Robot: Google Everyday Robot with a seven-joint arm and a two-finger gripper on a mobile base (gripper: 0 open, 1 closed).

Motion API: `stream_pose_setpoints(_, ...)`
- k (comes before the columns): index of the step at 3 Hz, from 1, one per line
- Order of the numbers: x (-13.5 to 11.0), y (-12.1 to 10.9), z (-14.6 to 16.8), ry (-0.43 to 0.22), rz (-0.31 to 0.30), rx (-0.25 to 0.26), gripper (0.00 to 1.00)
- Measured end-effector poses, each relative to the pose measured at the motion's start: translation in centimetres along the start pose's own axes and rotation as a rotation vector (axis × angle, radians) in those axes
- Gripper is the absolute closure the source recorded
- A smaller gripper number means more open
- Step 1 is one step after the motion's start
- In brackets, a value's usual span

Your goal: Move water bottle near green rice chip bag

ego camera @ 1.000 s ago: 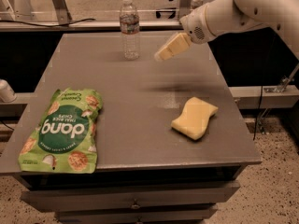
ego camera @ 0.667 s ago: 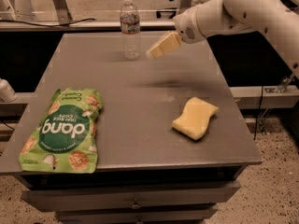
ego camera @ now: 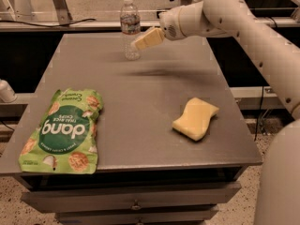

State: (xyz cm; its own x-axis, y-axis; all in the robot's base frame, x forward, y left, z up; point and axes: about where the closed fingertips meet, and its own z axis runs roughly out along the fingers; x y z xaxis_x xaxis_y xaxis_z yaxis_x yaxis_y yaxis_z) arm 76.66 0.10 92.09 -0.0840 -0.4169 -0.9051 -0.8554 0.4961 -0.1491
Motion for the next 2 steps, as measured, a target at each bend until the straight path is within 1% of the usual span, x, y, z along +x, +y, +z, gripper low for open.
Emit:
stream_pose_setpoints(1,-0.8,-0.5,3.7,-0.068,0.054,-0.019,0.00)
stream_pose_setpoints(2,-1.4,-0.2,6.1,-0.103,0.083,-0.034,0.18)
